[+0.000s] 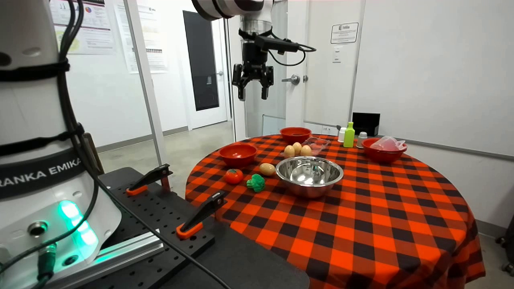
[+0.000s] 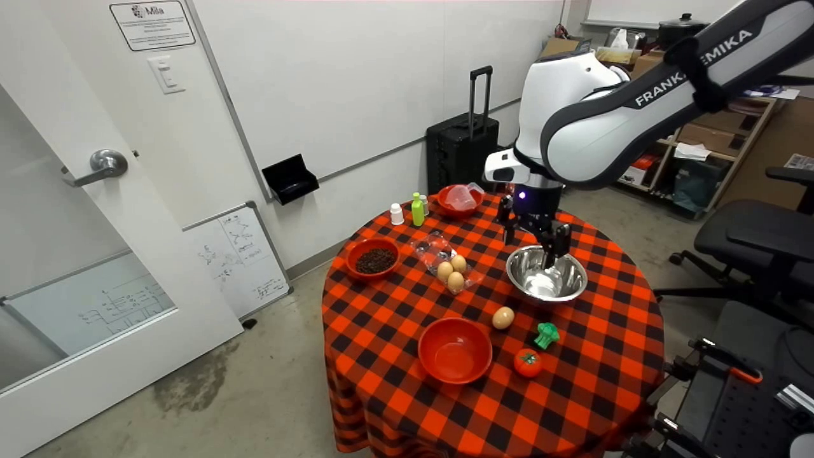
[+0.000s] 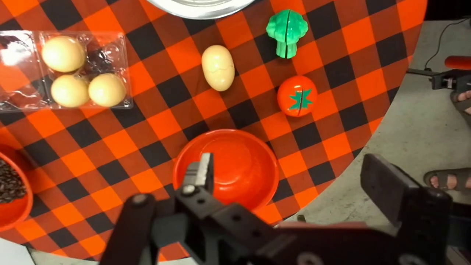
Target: Get the egg on the table and put it in the silver bowl
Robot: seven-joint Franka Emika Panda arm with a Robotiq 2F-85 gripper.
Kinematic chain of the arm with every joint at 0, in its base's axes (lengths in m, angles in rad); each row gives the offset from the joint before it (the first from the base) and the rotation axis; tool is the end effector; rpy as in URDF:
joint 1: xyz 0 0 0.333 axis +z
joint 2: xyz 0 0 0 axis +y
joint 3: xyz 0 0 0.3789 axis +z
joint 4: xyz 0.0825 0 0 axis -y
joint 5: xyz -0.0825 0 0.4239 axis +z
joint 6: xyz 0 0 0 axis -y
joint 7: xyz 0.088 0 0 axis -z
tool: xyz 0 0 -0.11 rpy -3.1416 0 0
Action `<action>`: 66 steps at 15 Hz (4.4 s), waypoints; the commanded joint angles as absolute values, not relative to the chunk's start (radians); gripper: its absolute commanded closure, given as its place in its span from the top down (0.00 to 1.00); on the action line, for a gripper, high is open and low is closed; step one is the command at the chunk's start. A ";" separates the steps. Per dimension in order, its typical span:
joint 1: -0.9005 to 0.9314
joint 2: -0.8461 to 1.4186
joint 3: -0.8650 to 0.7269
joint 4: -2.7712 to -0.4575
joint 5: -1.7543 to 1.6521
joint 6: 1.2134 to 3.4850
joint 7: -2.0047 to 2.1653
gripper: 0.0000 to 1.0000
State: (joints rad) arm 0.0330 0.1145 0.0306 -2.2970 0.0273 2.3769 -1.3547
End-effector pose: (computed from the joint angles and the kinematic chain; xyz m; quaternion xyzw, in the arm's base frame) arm 0.5524 0.0354 0.3262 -0.7653 -0.6434 0.0072 0.0192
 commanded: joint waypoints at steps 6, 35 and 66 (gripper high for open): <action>0.000 0.145 0.029 -2.287 0.021 2.372 -1.262 1.00; 0.008 0.699 0.066 -2.026 -0.215 2.555 -1.204 1.00; -0.042 0.772 0.077 -1.960 -0.211 2.552 -1.199 0.23</action>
